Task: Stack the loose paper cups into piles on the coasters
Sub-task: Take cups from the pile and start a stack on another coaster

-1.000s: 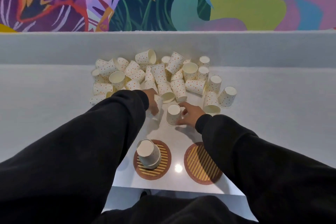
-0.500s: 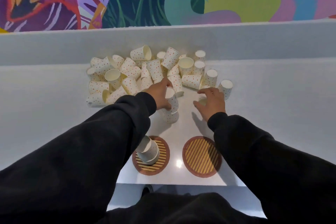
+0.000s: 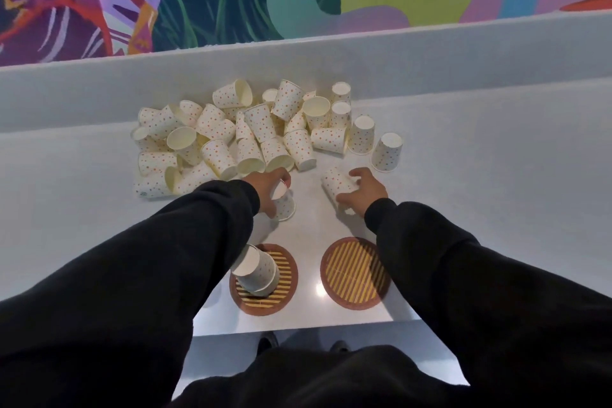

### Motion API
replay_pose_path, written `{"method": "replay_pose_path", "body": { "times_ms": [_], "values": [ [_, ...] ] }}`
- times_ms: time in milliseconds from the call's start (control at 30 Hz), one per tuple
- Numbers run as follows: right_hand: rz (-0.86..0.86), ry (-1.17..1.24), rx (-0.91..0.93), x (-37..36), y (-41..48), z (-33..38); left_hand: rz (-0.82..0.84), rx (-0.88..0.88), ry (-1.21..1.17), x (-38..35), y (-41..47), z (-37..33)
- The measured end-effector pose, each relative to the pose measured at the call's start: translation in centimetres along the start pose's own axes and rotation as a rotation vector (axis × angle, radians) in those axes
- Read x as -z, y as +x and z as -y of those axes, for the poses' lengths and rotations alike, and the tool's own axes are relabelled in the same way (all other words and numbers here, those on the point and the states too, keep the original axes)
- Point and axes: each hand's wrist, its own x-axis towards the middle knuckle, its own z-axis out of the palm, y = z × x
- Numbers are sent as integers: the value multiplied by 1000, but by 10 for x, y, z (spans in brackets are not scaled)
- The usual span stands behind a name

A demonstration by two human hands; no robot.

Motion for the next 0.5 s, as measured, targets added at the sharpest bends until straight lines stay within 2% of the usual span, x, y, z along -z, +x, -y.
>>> {"method": "replay_pose_path", "body": {
  "times_ms": [100,233,400,500],
  "values": [
    [145,30,-113,2,-3,0,-27,3,-41,0,-4,8],
    [220,359,-101,-1,-7,4,-134,69,-186,5,-14,15],
    [178,209,99,-10,-17,17,-209,179,-860,27,-29,23],
    [165,174,188,-17,-24,19,-233,166,-1126,42,-42,24]
  ]
}}
